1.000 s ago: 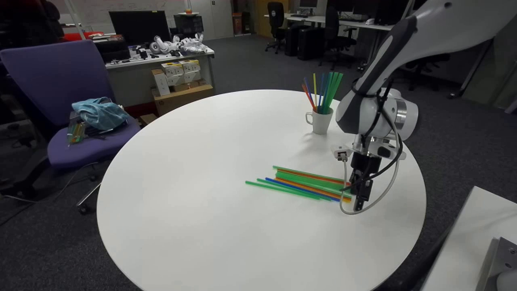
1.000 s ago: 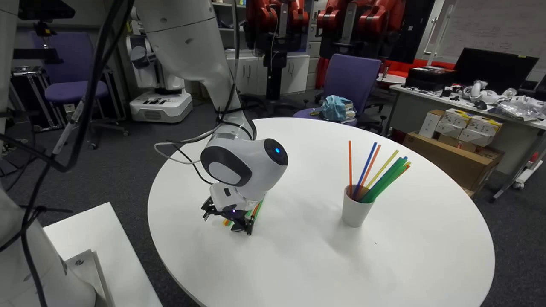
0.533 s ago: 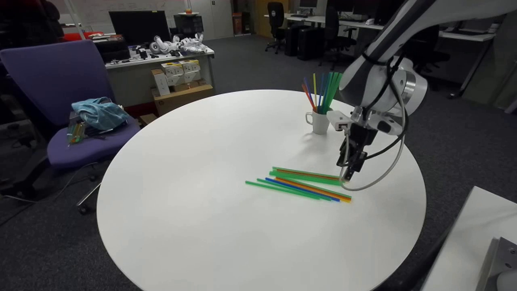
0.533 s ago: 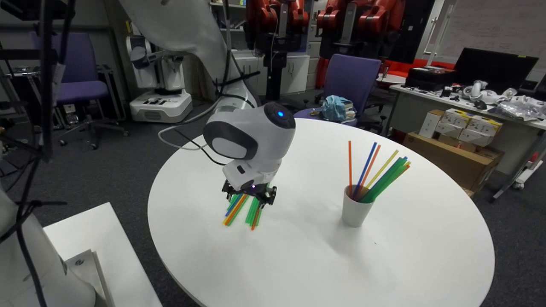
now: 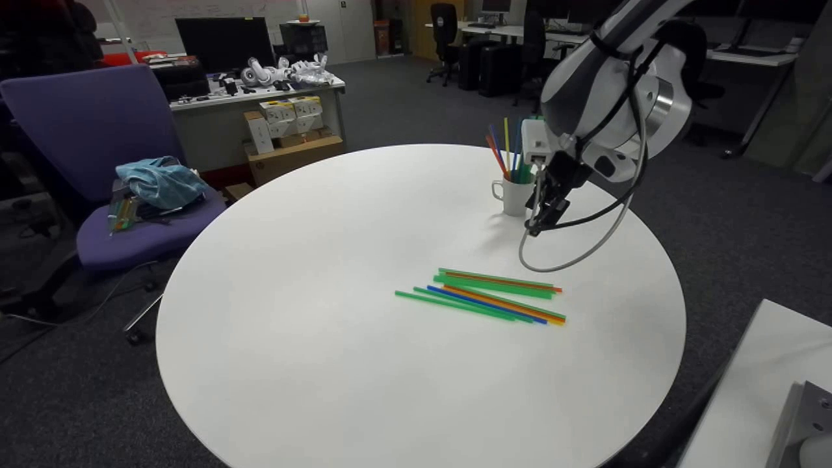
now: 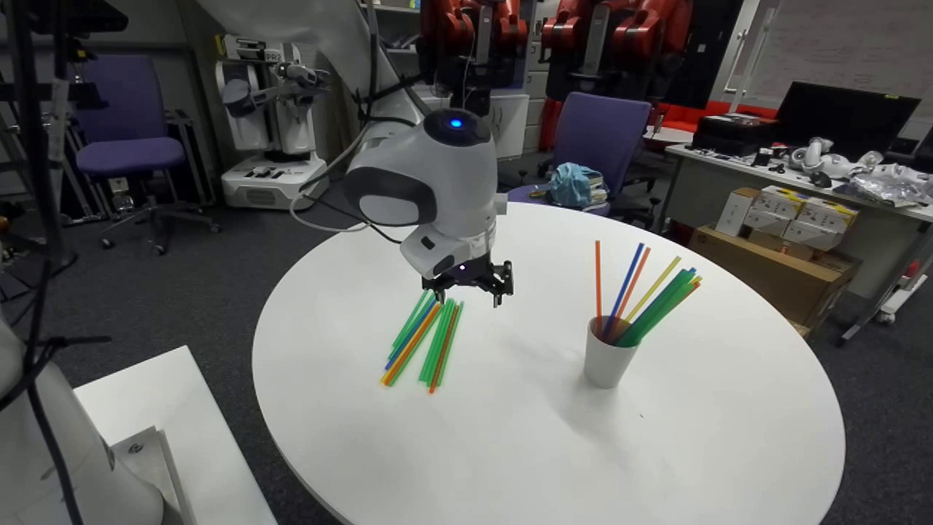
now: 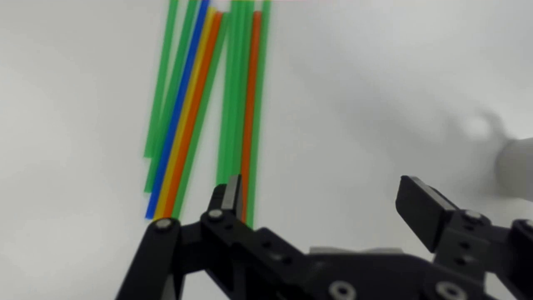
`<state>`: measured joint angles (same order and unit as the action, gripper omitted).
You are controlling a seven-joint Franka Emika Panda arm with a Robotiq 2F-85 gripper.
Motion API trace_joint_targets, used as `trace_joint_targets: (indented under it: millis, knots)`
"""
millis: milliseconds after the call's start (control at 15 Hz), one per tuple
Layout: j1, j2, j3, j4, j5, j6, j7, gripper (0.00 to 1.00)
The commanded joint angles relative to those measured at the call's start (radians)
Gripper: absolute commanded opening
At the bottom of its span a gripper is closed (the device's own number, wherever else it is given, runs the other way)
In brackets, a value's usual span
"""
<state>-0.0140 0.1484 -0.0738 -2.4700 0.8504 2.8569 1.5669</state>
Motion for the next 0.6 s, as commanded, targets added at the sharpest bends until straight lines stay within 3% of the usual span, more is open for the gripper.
trace_joint_targets:
  millis: [0, 267, 533]
  knots:
    - [0.022, 0.011, 0.040, 0.002, 0.130, 0.212, 0.006, 1.00]
    - [0.049, 0.087, 0.059, 0.008, 0.152, 0.316, 0.028, 1.00]
    - [0.042, 0.155, 0.056, 0.028, 0.109, 0.174, 0.004, 1.00]
